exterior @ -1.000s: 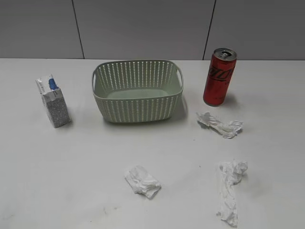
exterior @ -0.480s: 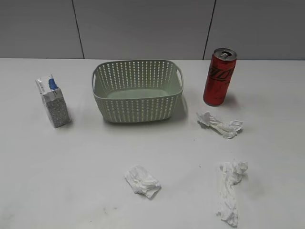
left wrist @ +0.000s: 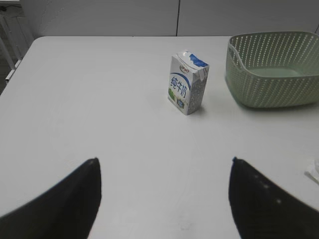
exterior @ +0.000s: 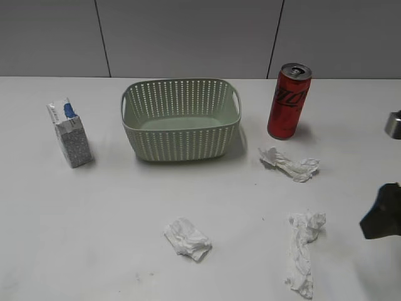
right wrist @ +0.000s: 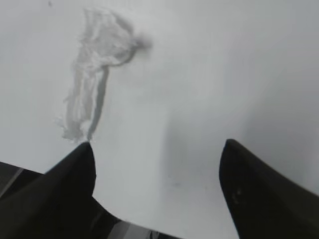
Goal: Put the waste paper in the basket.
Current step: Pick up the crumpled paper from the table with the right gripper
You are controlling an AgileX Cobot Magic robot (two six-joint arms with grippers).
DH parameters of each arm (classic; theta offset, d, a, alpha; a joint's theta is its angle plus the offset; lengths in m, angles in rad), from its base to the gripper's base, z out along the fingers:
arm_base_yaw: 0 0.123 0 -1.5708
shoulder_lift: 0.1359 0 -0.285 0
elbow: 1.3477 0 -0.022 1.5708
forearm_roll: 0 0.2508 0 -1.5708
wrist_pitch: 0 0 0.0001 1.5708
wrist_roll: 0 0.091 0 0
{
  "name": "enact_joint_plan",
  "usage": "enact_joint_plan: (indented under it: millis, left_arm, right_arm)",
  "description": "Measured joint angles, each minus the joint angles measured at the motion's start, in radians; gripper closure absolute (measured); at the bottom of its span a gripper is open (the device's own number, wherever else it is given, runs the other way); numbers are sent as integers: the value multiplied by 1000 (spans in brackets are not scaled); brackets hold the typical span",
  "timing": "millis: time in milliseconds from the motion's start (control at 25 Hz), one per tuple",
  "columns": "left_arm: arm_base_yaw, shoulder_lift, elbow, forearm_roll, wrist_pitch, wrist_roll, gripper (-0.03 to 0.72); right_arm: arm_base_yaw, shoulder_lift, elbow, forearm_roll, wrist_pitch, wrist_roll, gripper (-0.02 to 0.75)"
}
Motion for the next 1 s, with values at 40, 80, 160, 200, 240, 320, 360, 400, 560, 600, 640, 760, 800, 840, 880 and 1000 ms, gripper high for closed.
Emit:
enact_joint_plan:
  millis: [40, 80, 160, 200, 240, 320, 360, 400, 560, 600, 640, 760, 800, 840, 880, 1000]
  left_arm:
    - [0, 0, 0, 0, 0, 1, 97]
    - [0, 0, 0, 0, 0, 1, 97]
    - [0, 0, 0, 0, 0, 1, 97]
    - [0, 0, 0, 0, 0, 1, 97]
    - [0, 0, 0, 0, 0, 0, 97]
    - [0, 0, 0, 0, 0, 1, 97]
    - [0, 0, 0, 0, 0, 0, 97]
    - [0, 0, 0, 0, 0, 0, 97]
    - [0, 0, 0, 0, 0, 1, 97]
    - [0, 0, 0, 0, 0, 1, 97]
    - [0, 0, 0, 0, 0, 1, 97]
    - [0, 0, 0, 0, 0, 1, 97]
    - [0, 0, 0, 0, 0, 1, 97]
    - [0, 0, 0, 0, 0, 1, 97]
    - [0, 0, 0, 0, 0, 1, 97]
    - [0, 0, 0, 0, 0, 1, 97]
  right_arm:
    - [58, 13, -1, -8, -39, 28, 155]
    - [118, 29, -2, -20, -79, 65, 155]
    - [225, 65, -7, -72, -144, 160, 155]
    - [278, 89, -12, -108, -173, 220, 155]
    - [322, 116, -16, -138, -198, 282, 155]
    - [380, 171, -22, -198, -227, 381, 155]
    - [398, 204, -24, -213, -237, 418, 155]
    - [408, 237, -25, -221, -249, 437, 155]
    - [413, 350, -26, -226, -288, 468, 155]
    - [413, 376, -26, -226, -297, 470, 155]
    - [413, 399, -26, -226, -306, 471, 155]
    - [413, 451, -31, -233, -318, 470, 155]
    - [413, 457, -35, -235, -318, 470, 155]
    - [413, 462, -39, -237, -318, 470, 158]
    - [413, 465, -41, -242, -317, 470, 167]
    - [413, 471, -44, -254, -314, 470, 260]
